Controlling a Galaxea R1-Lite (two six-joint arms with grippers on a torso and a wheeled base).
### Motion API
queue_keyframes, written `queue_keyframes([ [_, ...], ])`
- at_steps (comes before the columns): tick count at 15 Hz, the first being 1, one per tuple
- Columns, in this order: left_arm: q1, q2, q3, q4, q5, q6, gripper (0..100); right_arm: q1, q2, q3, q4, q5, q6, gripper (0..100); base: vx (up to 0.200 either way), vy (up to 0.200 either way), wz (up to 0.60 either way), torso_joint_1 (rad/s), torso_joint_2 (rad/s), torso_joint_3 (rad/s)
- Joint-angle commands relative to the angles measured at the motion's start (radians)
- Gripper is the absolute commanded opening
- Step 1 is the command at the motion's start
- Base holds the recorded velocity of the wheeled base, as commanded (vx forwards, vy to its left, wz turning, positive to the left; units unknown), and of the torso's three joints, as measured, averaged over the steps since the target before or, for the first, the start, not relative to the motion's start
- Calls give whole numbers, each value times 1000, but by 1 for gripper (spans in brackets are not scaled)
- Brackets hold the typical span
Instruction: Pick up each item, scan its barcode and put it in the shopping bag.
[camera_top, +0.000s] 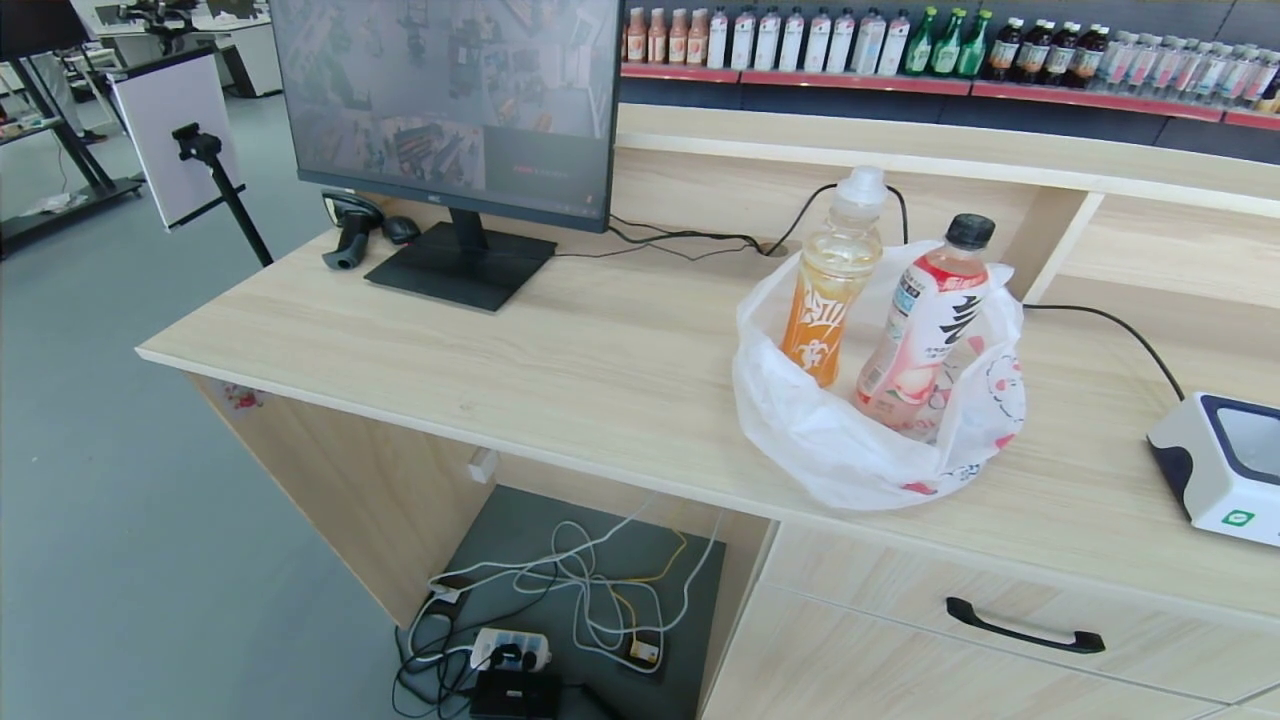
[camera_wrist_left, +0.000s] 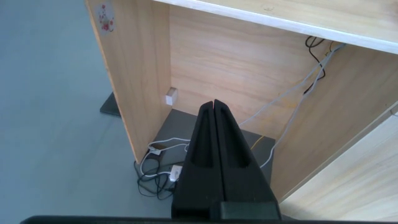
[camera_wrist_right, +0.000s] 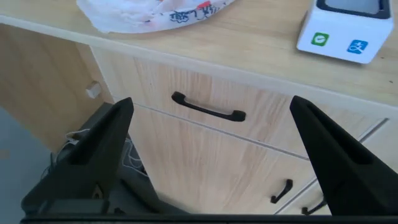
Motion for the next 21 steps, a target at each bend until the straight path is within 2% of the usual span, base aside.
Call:
queue_keyframes([
  [1,0,0,0,0,0,0,0,0,3,0,12,15,11,100,0,0,0,0,0,0],
  [3,0,0,0,0,0,-2,0,0,3,0,65,-22,25,100,0,0,0,0,0,0],
  [9,0,0,0,0,0,0,0,0,3,0,62,-22,41,100,0,0,0,0,0,0],
  [14,0,0,0,0,0,-2,0,0,3,0,62,-22,38,100,0,0,-480,3,-1,3],
  [21,0,0,0,0,0,-2,0,0,3,0,62,-22,41,100,0,-200,0,4,-1,1],
])
